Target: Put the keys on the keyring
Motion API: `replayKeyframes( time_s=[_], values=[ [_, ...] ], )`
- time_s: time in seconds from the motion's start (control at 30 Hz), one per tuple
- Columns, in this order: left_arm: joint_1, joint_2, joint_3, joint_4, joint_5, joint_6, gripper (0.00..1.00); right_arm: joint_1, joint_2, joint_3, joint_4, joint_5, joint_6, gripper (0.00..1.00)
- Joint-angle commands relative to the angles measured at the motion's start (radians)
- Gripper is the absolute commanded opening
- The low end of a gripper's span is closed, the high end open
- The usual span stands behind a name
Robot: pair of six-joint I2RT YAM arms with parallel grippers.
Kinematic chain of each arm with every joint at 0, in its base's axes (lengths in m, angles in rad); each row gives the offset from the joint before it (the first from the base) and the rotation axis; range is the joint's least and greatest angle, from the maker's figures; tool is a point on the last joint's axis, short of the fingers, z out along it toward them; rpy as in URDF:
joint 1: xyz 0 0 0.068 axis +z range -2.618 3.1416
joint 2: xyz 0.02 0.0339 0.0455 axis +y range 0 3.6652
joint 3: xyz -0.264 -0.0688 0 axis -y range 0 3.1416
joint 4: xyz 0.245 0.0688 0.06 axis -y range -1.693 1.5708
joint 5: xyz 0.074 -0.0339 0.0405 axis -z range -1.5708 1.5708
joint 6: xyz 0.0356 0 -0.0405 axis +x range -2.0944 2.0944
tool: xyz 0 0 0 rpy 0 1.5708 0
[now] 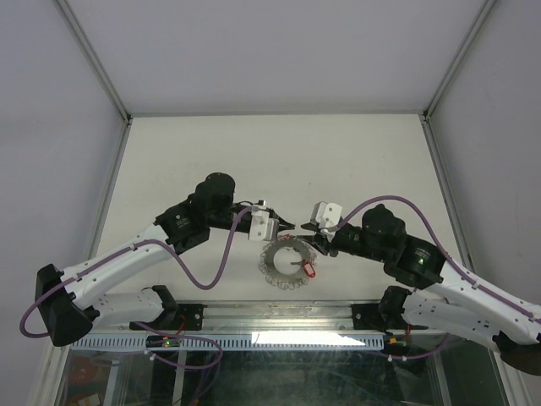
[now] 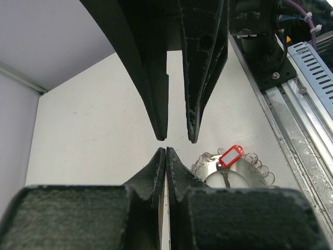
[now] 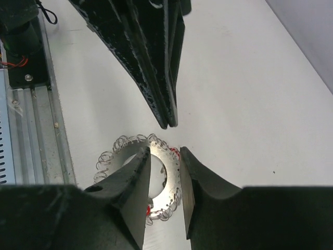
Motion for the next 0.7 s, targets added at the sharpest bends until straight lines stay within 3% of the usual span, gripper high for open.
replayKeyframes(
  time_s=[0.0,0.13,0.23,0.37,0.53,0.67],
  values=[
    [-0.004,-0.009,0.009,0.035,-0.028,-0.039,0.0,0.001,-0.038,-0.01,0.033,0.146,0.119,0.31],
    [-0.004,-0.015,-0.066,0.15,-0.093,-0.197,0.0,-0.001,-0.051,0.003,-0.005,0.266,0.249,0.31],
    [-0.004,-0.015,-0.139,0.272,-0.178,-0.322,0.1,-0.002,-0.031,0.025,-0.048,0.358,0.375,0.31],
    [-0.004,-0.022,-0.212,0.402,-0.289,-0.514,0.13,-0.019,0.012,0.065,-0.151,0.463,0.542,0.32],
    [-0.007,0.01,-0.168,0.355,-0.438,-0.696,0.14,-0.112,0.043,0.064,-0.22,0.441,0.739,0.32],
    [-0.004,0.049,-0.127,0.29,-0.489,-0.778,0.3,-0.222,0.08,0.073,-0.27,0.356,0.813,0.32]
  ],
)
